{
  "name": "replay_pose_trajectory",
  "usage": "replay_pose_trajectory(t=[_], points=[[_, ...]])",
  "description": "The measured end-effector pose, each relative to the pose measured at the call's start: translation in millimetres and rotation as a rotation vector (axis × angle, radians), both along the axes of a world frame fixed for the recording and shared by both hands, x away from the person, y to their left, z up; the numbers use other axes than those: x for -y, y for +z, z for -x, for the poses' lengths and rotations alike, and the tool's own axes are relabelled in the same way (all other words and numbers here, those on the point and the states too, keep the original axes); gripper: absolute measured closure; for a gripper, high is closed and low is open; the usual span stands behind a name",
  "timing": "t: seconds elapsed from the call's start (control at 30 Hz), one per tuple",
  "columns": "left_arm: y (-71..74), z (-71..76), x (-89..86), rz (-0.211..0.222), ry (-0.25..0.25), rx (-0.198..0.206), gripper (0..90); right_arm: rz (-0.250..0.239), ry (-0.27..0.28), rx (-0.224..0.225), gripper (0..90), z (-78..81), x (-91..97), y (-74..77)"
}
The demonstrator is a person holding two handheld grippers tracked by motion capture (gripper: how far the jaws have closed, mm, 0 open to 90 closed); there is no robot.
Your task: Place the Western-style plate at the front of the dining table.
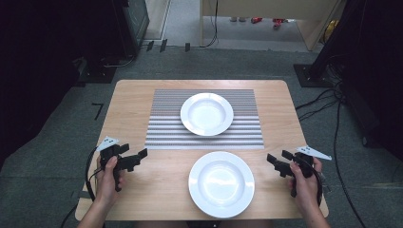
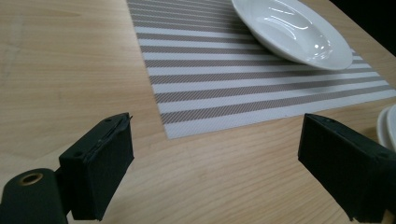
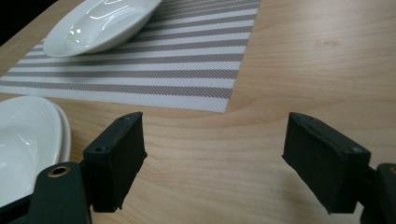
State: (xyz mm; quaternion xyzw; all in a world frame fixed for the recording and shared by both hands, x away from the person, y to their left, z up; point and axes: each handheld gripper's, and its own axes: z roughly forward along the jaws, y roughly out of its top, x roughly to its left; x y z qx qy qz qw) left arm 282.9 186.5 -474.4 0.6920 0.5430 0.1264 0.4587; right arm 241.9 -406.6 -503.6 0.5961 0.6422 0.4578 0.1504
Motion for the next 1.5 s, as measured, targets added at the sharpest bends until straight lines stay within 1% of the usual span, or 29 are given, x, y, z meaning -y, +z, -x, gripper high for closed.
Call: replay_pose_trajectory(t=[0.03, 0.1, 0.13, 0.17, 0.23, 0.27, 0.33, 0.43, 0.47, 0.53, 0.6, 0.63, 0.7, 0.77, 0.83, 0.9, 0.93, 1.0, 1.1, 1.13, 1.17, 1.23, 1.3, 1.33, 1.37, 1.4, 1.43, 1.47, 1.5], points=[[-1.2, 2.5, -3.5, -0.005, 0.008, -0.001, 10.3, 0.002, -0.012, -0.004, 20.8, 5.9, 4.9, -1.6], [-3.1, 7.9, -11.1, -0.010, 0.025, 0.000, 10.3, 0.007, -0.018, -0.007, 20.8, 8.9, 7.0, -2.4], [-4.7, 13.2, -18.8, -0.016, 0.044, -0.002, 10.4, 0.021, -0.029, -0.007, 20.8, 14.6, 11.3, -4.1], [-5.6, 16.0, -22.5, -0.019, 0.050, -0.004, 10.3, 0.019, -0.035, -0.009, 20.7, 17.5, 13.2, -4.8], [-7.0, 18.9, -25.5, -0.025, 0.058, -0.005, 10.3, 0.024, -0.038, -0.008, 20.7, 20.2, 15.4, -5.5], [-10.2, 24.2, -31.4, -0.046, 0.067, -0.008, 10.4, 0.035, -0.047, -0.010, 20.7, 25.6, 19.0, -7.1], [-11.8, 26.8, -34.2, -0.048, 0.073, -0.013, 10.3, 0.036, -0.053, -0.014, 20.7, 28.1, 20.5, -7.8], [-17.5, 35.6, -46.2, -0.067, 0.102, -0.015, 10.3, 0.055, -0.067, -0.021, 20.5, 37.2, 26.1, -10.5], [-17.5, 35.6, -46.2, -0.067, 0.102, -0.015, 10.3, 0.055, -0.067, -0.021, 20.5, 37.2, 26.1, -10.5], [-20.2, 39.2, -52.4, -0.066, 0.112, -0.019, 10.4, 0.061, -0.073, -0.020, 20.5, 41.9, 29.4, -11.3], [-23.9, 43.9, -60.9, -0.082, 0.133, -0.024, 10.3, 0.067, -0.085, -0.024, 20.5, 49.6, 35.9, -13.1], [-23.9, 43.9, -60.9, -0.082, 0.133, -0.024, 10.3, 0.069, -0.093, -0.028, 20.5, 52.4, 38.3, -13.9], [-25.6, 46.9, -66.2, -0.101, 0.143, -0.024, 10.3, 0.070, -0.098, -0.030, 20.5, 55.1, 41.2, -15.0], [-27.8, 50.7, -74.0, -0.119, 0.159, -0.026, 10.4, 0.068, -0.124, -0.035, 20.5, 63.6, 50.4, -18.2], [-28.4, 51.9, -76.1, -0.124, 0.164, -0.027, 10.4, 0.068, -0.131, -0.037, 20.5, 66.4, 53.3, -19.1], [-29.9, 56.0, -80.8, -0.146, 0.176, -0.025, 10.4, 0.071, -0.150, -0.045, 20.3, 73.6, 60.6, -21.4], [-29.9, 56.0, -80.8, -0.146, 0.176, -0.025, 10.4, 0.071, -0.150, -0.045, 20.3, 73.6, 60.6, -21.4], [-32.0, 58.7, -82.5, -0.168, 0.182, -0.024, 10.4, 0.088, -0.161, -0.043, 20.1, 79.2, 65.4, -21.9], [-37.3, 62.5, -82.2, -0.209, 0.187, -0.026, 10.4, 0.120, -0.163, -0.038, 19.9, 82.4, 65.9, -22.5], [-37.3, 62.5, -82.2, -0.209, 0.187, -0.026, 10.4, 0.120, -0.163, -0.038, 19.9, 82.4, 65.9, -22.5], [-37.7, 63.8, -79.9, -0.232, 0.178, -0.019, 10.4, 0.158, -0.158, -0.033, 19.5, 83.2, 62.9, -23.0], [-38.3, 64.4, -76.0, -0.274, 0.167, -0.011, 10.4, 0.211, -0.152, -0.030, 18.8, 83.3, 57.8, -23.6], [-39.5, 64.5, -72.4, -0.301, 0.153, -0.014, 10.3, 0.261, -0.151, -0.030, 18.1, 83.1, 53.1, -24.3], [-39.5, 64.5, -72.4, -0.301, 0.153, -0.014, 10.4, 0.261, -0.151, -0.030, 18.1, 83.1, 53.1, -24.3], [-41.3, 64.2, -69.7, -0.323, 0.141, -0.021, 10.3, 0.284, -0.150, -0.027, 17.7, 83.1, 50.8, -25.0], [-41.3, 64.2, -69.7, -0.323, 0.141, -0.021, 10.4, 0.284, -0.150, -0.027, 17.7, 83.1, 50.8, -25.0], [-42.1, 64.2, -68.6, -0.334, 0.136, -0.026, 10.4, 0.287, -0.151, -0.026, 17.6, 83.1, 50.2, -25.2], [-43.3, 64.9, -65.5, -0.359, 0.130, -0.021, 10.4, 0.298, -0.151, -0.024, 17.5, 83.4, 49.2, -25.7], [-43.8, 65.4, -64.3, -0.365, 0.125, -0.018, 10.3, 0.306, -0.153, -0.024, 17.2, 83.4, 48.2, -25.9]])
